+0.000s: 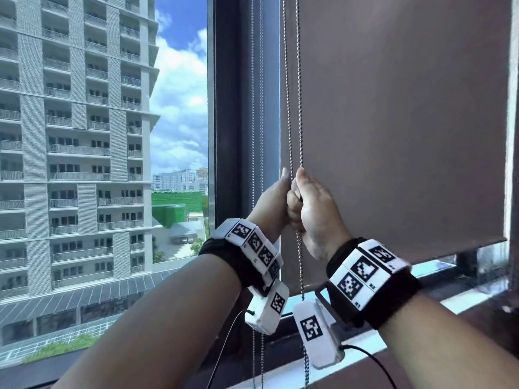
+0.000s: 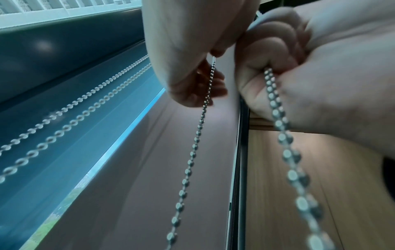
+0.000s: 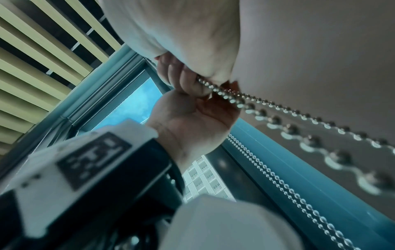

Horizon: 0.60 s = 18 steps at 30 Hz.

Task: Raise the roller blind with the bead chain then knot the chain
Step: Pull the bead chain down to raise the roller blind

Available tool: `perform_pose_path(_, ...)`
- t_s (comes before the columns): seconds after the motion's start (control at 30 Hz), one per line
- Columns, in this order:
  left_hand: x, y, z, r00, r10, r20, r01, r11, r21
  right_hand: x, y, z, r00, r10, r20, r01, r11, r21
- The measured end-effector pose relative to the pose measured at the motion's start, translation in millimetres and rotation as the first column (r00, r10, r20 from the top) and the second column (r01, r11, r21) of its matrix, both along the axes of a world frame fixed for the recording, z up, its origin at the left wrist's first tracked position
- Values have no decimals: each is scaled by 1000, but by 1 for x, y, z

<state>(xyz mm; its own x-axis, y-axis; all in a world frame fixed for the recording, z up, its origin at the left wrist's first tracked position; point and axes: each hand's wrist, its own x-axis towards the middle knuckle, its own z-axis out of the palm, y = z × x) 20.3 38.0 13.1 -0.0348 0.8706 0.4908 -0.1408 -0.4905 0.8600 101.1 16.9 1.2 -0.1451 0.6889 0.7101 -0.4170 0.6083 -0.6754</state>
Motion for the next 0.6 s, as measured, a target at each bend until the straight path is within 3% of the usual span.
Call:
perform_pose_path(0.1, -4, 9, -2, 976, 205, -74, -194, 972, 135, 2, 1, 0, 1000, 6, -2, -6, 1000, -7)
perform_pose_path(0.23, -13, 8, -10, 917, 396, -46, -372, 892, 258, 3, -1, 0, 1000, 27, 6, -27, 999, -29)
perform_pose_path(0.6, -17, -26, -23, 935, 348, -71, -299, 880, 369, -4, -5, -14, 995, 22, -96, -32, 994, -102)
